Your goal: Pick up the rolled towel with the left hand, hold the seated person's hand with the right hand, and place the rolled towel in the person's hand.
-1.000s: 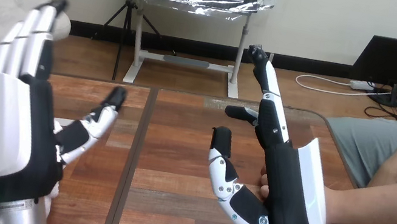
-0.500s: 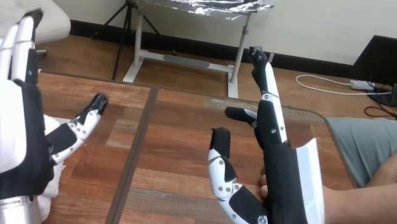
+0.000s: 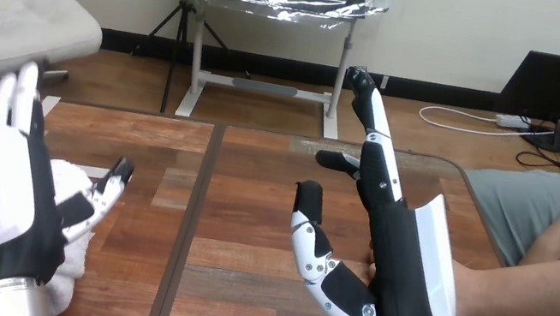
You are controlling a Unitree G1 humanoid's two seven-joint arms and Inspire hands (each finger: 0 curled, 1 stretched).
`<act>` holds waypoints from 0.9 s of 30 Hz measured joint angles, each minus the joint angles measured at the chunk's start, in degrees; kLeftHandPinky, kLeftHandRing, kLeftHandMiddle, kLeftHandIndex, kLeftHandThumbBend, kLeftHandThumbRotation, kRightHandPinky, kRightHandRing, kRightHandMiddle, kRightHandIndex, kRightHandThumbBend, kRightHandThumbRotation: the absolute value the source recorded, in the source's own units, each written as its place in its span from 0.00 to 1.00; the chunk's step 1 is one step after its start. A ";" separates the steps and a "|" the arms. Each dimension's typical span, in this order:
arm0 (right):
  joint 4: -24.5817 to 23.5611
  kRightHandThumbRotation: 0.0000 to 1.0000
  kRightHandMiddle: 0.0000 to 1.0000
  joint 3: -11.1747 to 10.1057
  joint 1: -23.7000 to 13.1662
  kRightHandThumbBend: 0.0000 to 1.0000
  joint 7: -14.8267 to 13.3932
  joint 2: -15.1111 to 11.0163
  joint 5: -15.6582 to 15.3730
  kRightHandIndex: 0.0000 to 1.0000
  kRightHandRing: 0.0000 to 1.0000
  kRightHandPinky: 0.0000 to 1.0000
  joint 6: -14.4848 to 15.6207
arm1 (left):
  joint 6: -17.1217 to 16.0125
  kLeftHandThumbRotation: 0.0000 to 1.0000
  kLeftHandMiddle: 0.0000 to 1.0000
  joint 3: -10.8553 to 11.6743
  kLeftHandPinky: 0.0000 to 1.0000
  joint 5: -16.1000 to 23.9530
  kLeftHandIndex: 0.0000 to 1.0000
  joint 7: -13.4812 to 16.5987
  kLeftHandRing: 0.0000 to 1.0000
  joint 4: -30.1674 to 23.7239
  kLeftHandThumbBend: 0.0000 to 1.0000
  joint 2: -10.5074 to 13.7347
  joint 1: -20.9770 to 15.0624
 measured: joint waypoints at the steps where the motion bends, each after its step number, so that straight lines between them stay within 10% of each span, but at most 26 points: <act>1: 0.00 0.00 1.00 0.00 0.00 0.00 0.03 0.01 0.00 1.00 1.00 0.76 0.04 | 0.66 0.58 0.88 -0.07 0.78 0.17 0.90 -0.85 0.84 0.06 0.80 0.06 -0.04; 16: -0.03 0.00 1.00 -0.08 0.01 0.00 0.99 0.02 0.00 1.00 1.00 0.77 1.14 | 10.79 0.64 0.87 -2.66 0.78 4.64 0.89 -15.06 0.83 1.05 0.81 0.21 -0.80; 27: -0.21 0.00 1.00 -0.21 0.01 0.00 1.78 0.02 0.14 1.00 1.00 0.99 1.91 | 15.48 0.64 0.85 -5.91 0.74 8.75 0.87 -21.24 0.80 1.05 0.82 -0.35 -0.75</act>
